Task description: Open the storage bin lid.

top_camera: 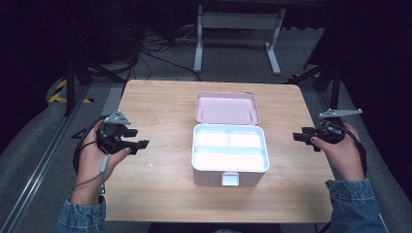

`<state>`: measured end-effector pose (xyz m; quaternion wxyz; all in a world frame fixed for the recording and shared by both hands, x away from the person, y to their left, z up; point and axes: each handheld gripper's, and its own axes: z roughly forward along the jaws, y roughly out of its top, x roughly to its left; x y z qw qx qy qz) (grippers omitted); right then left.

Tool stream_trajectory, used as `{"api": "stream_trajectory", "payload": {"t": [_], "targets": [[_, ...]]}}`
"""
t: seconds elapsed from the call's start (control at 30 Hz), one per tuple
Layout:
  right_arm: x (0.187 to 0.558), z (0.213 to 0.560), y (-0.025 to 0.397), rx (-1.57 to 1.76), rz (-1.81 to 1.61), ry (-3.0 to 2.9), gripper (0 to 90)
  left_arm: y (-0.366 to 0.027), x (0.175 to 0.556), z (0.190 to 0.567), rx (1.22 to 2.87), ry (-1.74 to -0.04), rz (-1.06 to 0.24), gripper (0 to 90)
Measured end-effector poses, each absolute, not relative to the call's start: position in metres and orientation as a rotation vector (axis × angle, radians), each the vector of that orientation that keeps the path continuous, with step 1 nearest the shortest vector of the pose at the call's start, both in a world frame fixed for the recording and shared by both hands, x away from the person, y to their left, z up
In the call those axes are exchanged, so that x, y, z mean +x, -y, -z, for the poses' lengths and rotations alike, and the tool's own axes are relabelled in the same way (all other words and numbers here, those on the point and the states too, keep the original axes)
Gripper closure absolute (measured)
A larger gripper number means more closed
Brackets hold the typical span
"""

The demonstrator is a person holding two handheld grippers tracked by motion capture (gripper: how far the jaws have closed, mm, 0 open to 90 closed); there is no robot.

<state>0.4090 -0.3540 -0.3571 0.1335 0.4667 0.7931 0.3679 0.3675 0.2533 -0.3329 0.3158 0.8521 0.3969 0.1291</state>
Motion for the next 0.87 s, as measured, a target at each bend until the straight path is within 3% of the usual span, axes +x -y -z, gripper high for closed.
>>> {"api": "stream_trajectory", "payload": {"t": [0.5, 0.87], "targets": [[0.412, 0.371, 0.354, 1.391, -0.964, -2.329, 45.0, -0.272, 0.377, 0.372, 2.340, -1.244, -0.345, 41.2], [0.410, 0.375, 0.354, 1.404, -0.935, -2.359, 44.0, -0.263, 0.378, 0.375, 2.380, -1.245, -0.272, 40.3]]}}
